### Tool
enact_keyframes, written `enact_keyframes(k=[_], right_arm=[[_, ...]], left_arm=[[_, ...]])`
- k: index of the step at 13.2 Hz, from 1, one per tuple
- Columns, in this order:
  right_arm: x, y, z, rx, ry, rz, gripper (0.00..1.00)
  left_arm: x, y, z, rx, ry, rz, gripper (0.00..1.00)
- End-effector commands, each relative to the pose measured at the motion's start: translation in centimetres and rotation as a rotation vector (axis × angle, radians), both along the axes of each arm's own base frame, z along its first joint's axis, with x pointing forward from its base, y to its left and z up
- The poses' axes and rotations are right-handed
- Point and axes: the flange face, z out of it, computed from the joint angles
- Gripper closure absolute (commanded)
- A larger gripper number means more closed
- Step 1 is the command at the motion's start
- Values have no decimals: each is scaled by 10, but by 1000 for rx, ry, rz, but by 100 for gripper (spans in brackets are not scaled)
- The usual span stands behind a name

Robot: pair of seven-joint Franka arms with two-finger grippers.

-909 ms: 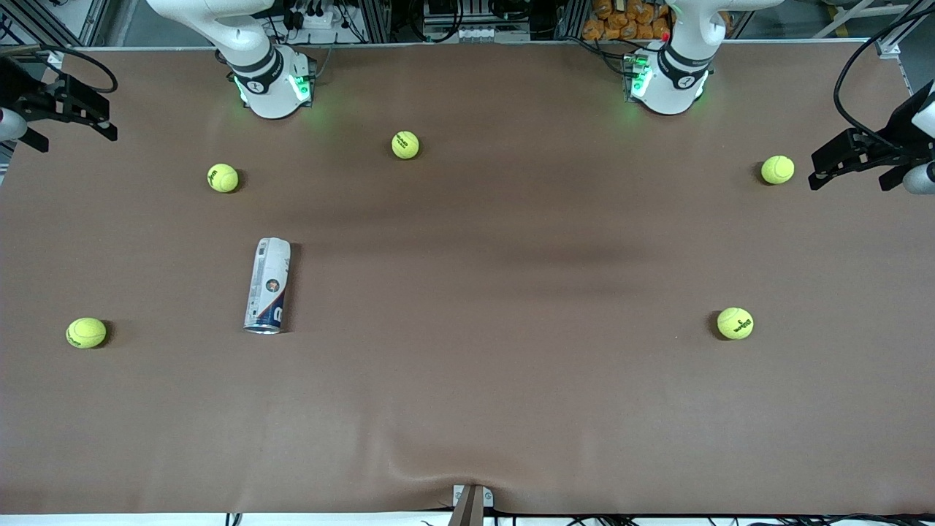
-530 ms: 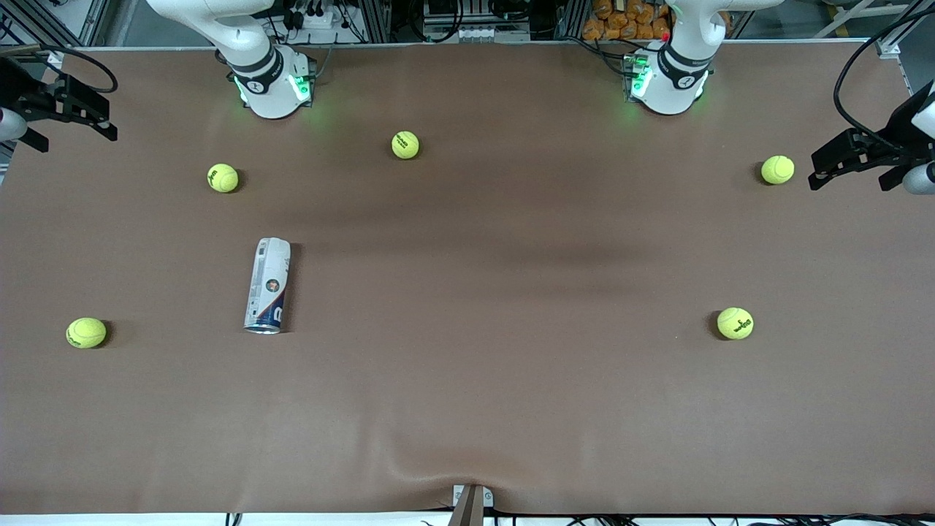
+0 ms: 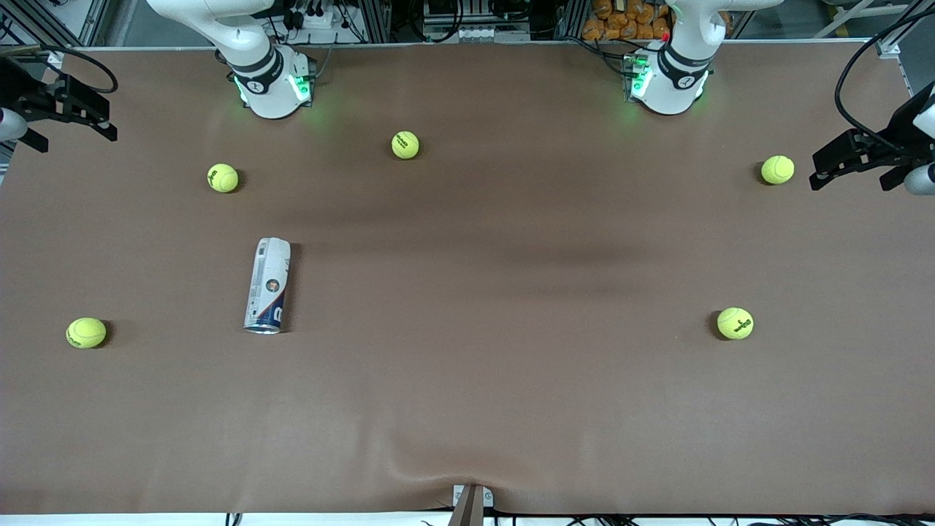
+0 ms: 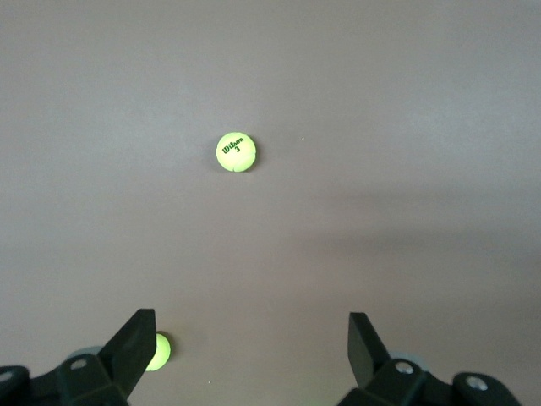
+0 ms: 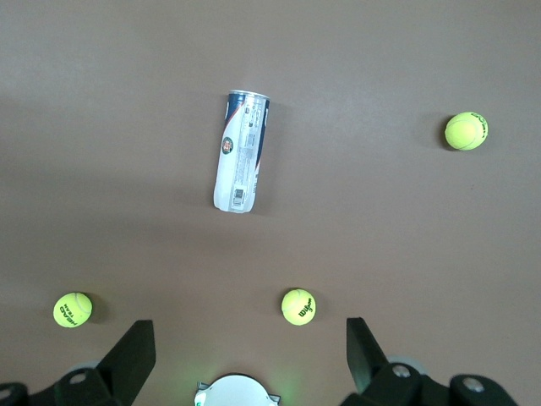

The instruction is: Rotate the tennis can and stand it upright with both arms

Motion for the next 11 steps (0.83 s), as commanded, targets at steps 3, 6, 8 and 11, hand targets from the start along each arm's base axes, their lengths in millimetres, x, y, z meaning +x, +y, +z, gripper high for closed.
enact_keyframes(k=[3,6,8,11], right_arm=[[-5,1,2,-19,-9,16,0],[-5,1,2,-19,-9,16,0],[6,1,-9,-25,15,11,0],[23,-7,-32,-54,56,-4,0]], left_arm=[[-6,3,5,4,10,5,0],[-6,4,5,4,22,10,0],[-6,1,5,4,22,5,0],[-6,0,5,4,24,2,0]])
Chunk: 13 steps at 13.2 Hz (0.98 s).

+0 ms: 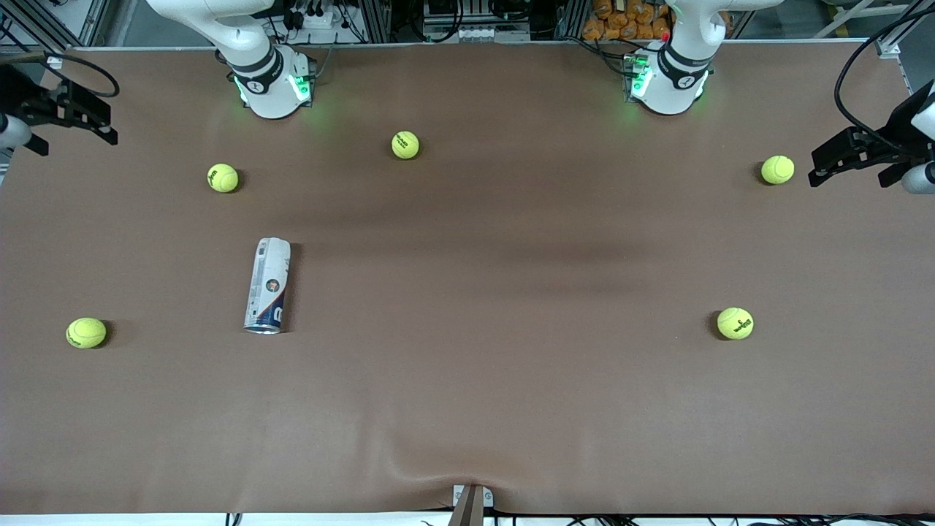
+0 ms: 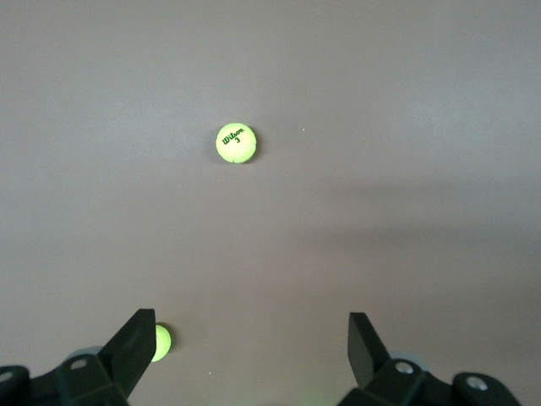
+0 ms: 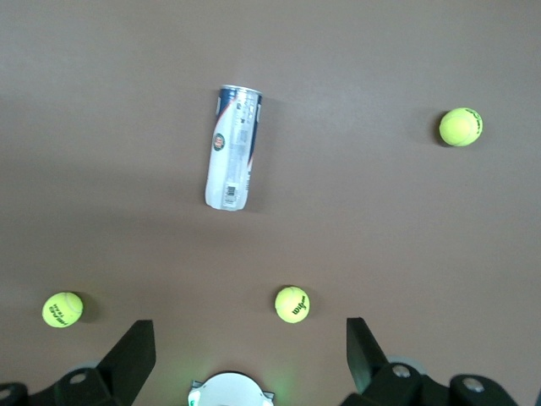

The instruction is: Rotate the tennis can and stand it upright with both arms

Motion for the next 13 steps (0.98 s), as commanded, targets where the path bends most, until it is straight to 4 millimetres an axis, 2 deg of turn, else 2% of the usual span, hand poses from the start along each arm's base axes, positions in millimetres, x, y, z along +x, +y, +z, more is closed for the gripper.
enact_keyframes(k=[1,3,8,10,13], right_arm=[[21,-7,-26,-31,43,-4,0],[48,-6,-77,-38,139,-5,0],[92,9,-158,-34,160,12,0],[98,19,-190,-32,157,21,0],[90,23,-246,15,154,0,0]], left_arm=[[-4,0,6,4,4,1,0],[-3,-4,4,4,6,-3,0],[-1,-6,2,4,9,-6,0],[-1,-6,2,4,9,-6,0],[-1,-7,2,4,11,-9,0]])
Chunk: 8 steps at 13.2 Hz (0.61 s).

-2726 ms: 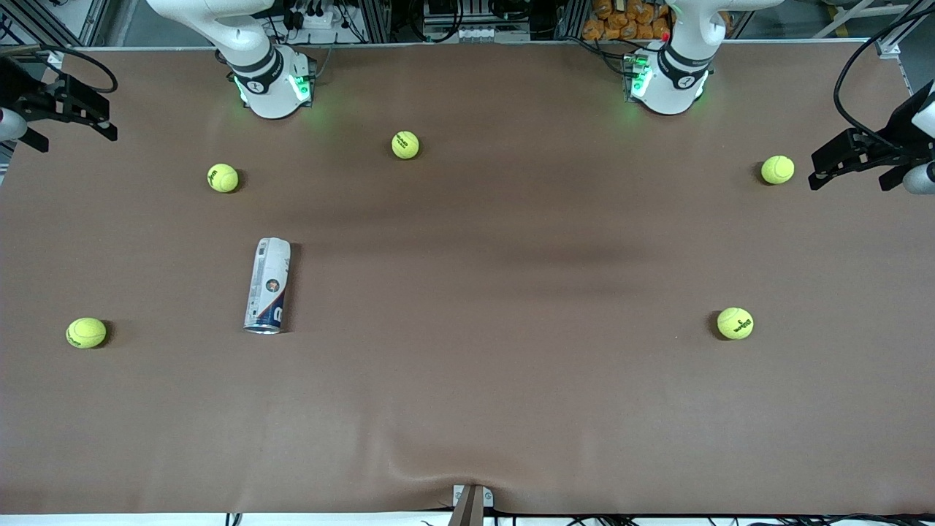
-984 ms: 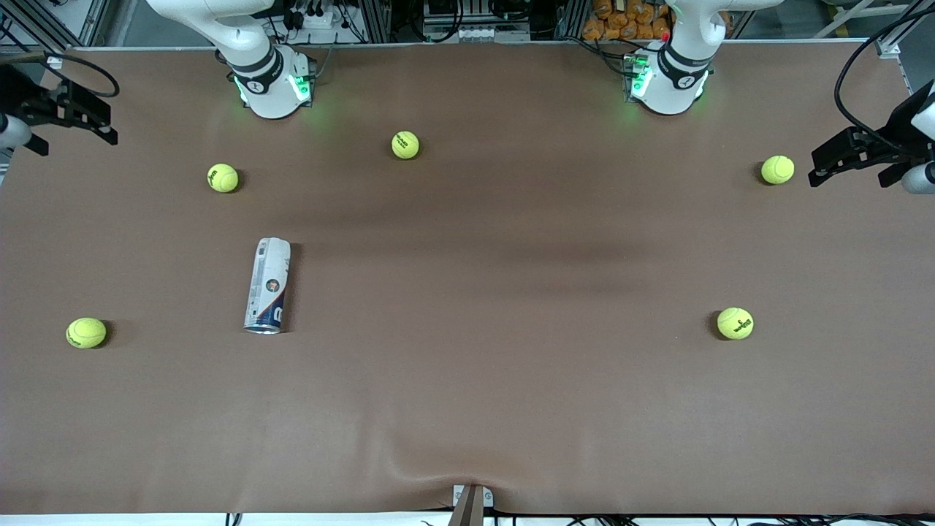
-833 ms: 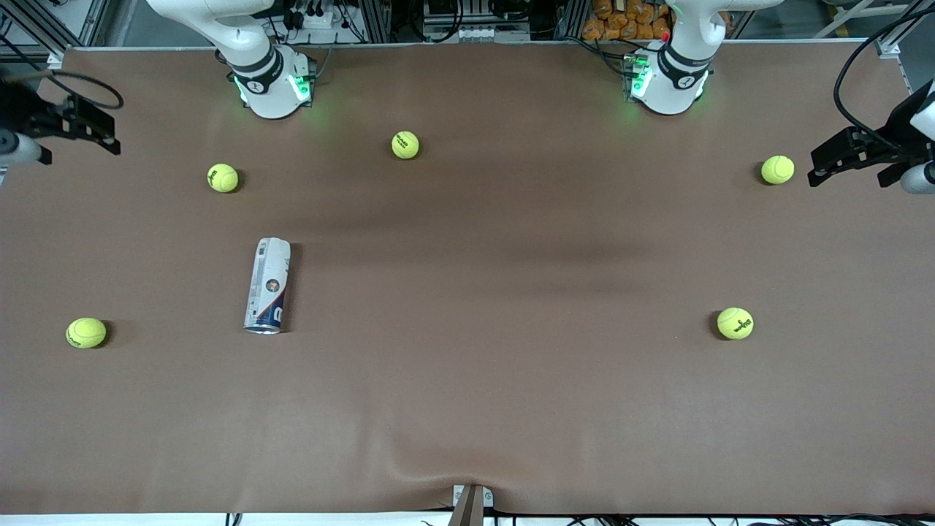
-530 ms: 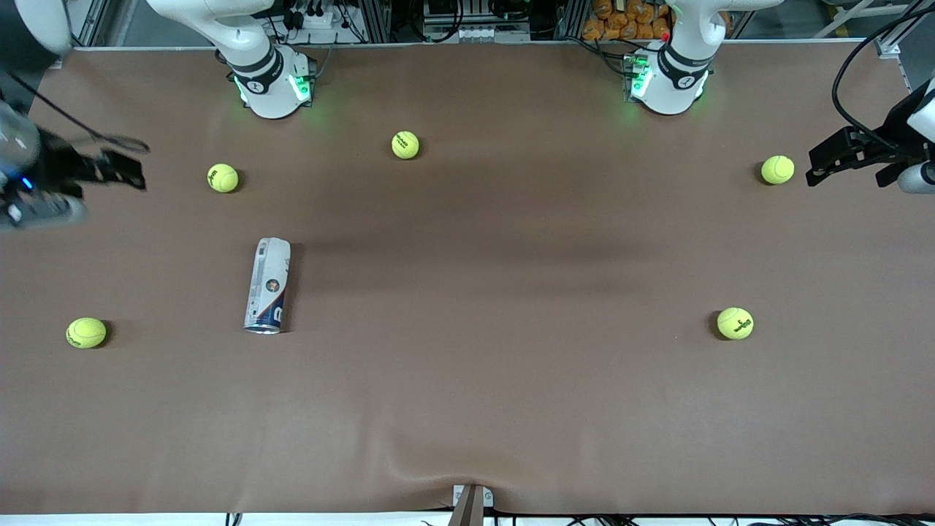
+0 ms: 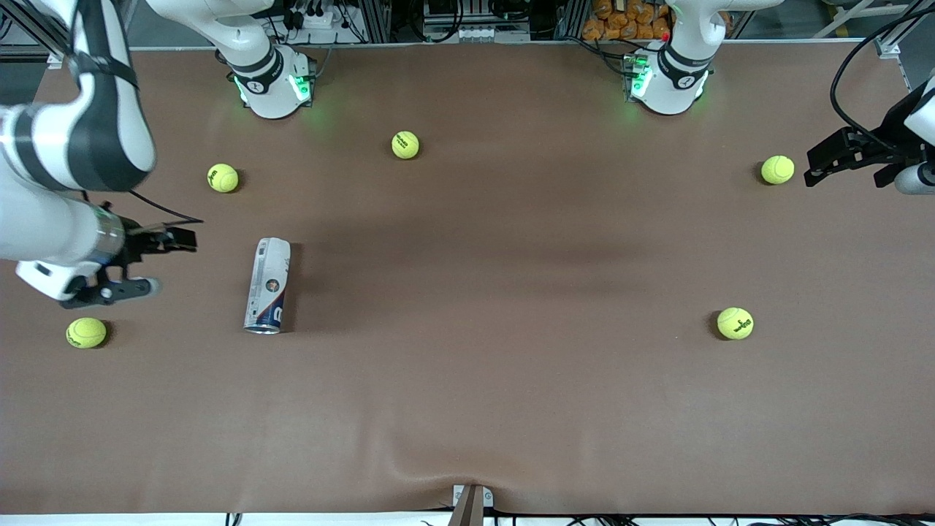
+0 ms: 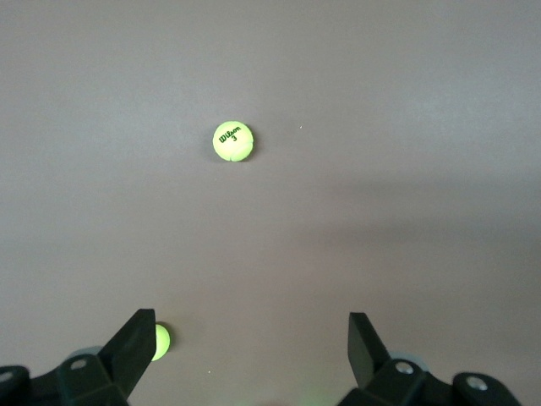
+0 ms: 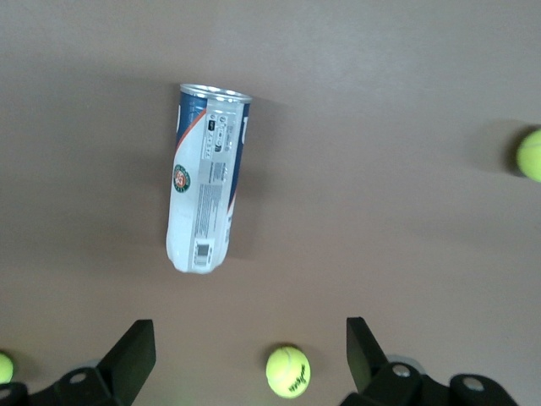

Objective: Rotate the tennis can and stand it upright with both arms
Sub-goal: 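Reach the right gripper down to the white tennis can lying sideways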

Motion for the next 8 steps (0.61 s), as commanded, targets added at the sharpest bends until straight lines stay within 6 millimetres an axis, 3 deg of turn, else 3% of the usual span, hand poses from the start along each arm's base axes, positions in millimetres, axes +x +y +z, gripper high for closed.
enact_keyframes(k=[1,6,8], right_arm=[[-15,3,-39,62,-13,-41,0],[-12,6,-96,61,-31,-52,0],[-8,17,-118,78,-32,-94,0]], left_arm=[[-1,-3,3,4,6,0,0],[-2,-4,1,4,9,-5,0],[-2,-3,1,4,9,-3,0]])
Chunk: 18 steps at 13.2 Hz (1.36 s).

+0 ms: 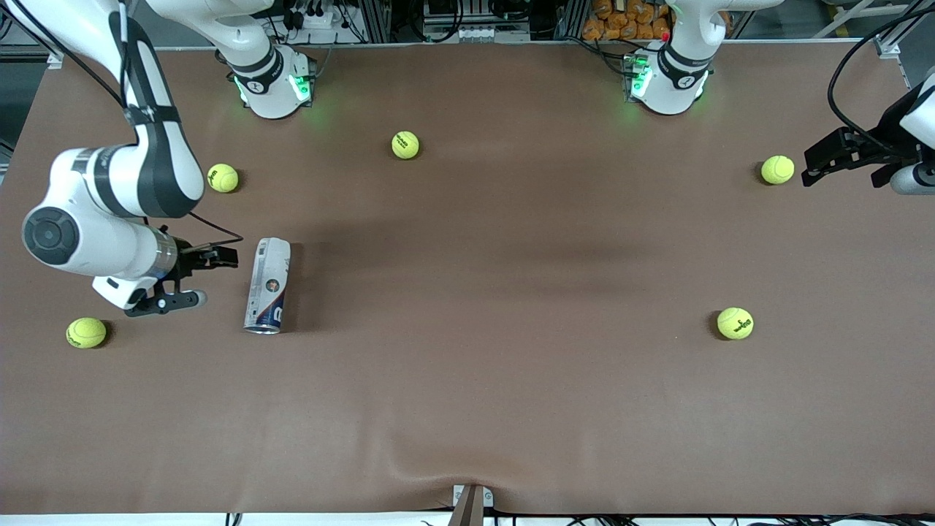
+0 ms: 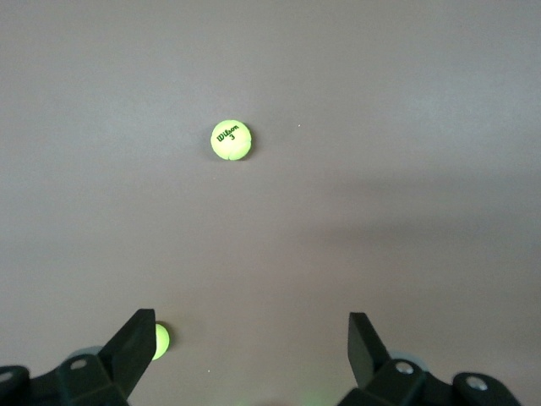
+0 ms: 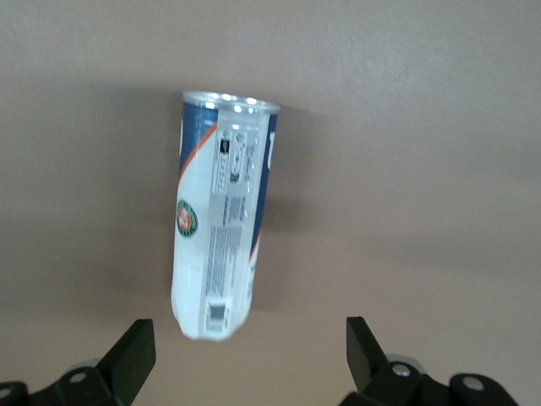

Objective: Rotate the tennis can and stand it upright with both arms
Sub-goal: 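Reach the right gripper down to the white tennis can lying sideways, then close the right gripper around the can body and lift it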

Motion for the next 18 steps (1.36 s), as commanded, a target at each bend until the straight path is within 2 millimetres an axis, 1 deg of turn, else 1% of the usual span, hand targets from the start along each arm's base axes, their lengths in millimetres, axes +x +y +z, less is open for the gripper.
enact_keyframes(k=[1,2,5,6,8,17,18], right_arm=[[3,15,-26,15,0,-33,0],[4,17,-33,15,-8,-32,0],[-4,23,-70,-1,-28,-59,0],[-5,25,-78,-9,-26,-83,0],[-7,35,-84,-18,-16,-99,0],[-16,38,-133,-24,31,-109,0],[-16,39,-134,-25,32,-107,0]], left_arm=[[-2,-2,2,4,8,-2,0],[-2,-1,2,4,8,0,0],[-2,-1,2,4,8,1,0],[-2,-1,2,4,7,0,0],[-2,0,2,4,7,0,0],[-2,3,4,3,4,0,0],[-2,4,4,3,4,1,0]])
